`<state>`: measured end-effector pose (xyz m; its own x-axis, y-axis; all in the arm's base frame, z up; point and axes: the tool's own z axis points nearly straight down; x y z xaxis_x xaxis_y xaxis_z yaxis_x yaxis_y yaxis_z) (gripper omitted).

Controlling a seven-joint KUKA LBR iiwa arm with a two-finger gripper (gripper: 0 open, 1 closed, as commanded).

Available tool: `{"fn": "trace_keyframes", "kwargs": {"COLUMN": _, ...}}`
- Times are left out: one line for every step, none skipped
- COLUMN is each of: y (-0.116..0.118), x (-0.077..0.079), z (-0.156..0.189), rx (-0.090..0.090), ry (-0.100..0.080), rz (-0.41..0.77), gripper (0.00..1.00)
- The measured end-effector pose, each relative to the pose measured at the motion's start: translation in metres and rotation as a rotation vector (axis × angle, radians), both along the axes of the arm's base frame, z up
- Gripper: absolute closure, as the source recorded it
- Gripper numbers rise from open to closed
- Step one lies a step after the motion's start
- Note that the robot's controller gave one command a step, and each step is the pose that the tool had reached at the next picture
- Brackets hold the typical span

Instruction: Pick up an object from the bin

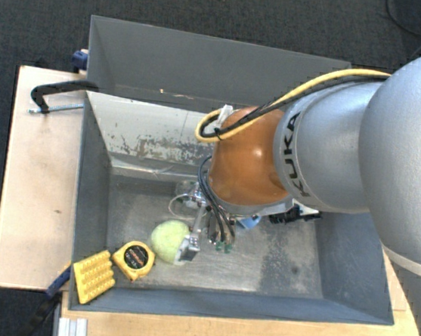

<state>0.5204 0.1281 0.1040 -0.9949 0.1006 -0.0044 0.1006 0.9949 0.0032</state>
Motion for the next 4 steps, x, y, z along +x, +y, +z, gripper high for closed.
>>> {"fn": "trace_keyframes", "kwargs": {"y": -0.0029, "x": -0.0021, "z": -0.0242, "rx": -0.001, "ry": 0.005, "rz": -0.05, "gripper": 0.0}}
{"fn": "trace_keyframes", "kwargs": {"y": -0.0002, "x": -0.007, "z": -0.0283, "rx": 0.001, "ry": 0.013, "rz": -0.075, "gripper": 1.0}}
{"fn": "trace_keyframes", "kwargs": {"y": -0.0002, "x": -0.007, "z": -0.0283, "rx": 0.001, "ry": 0.013, "rz": -0.075, "gripper": 1.0}}
{"fn": "trace_keyframes", "kwargs": {"y": -0.0004, "x": -0.008, "z": -0.0256, "rx": 0.001, "ry": 0.012, "rz": -0.075, "gripper": 1.0}}
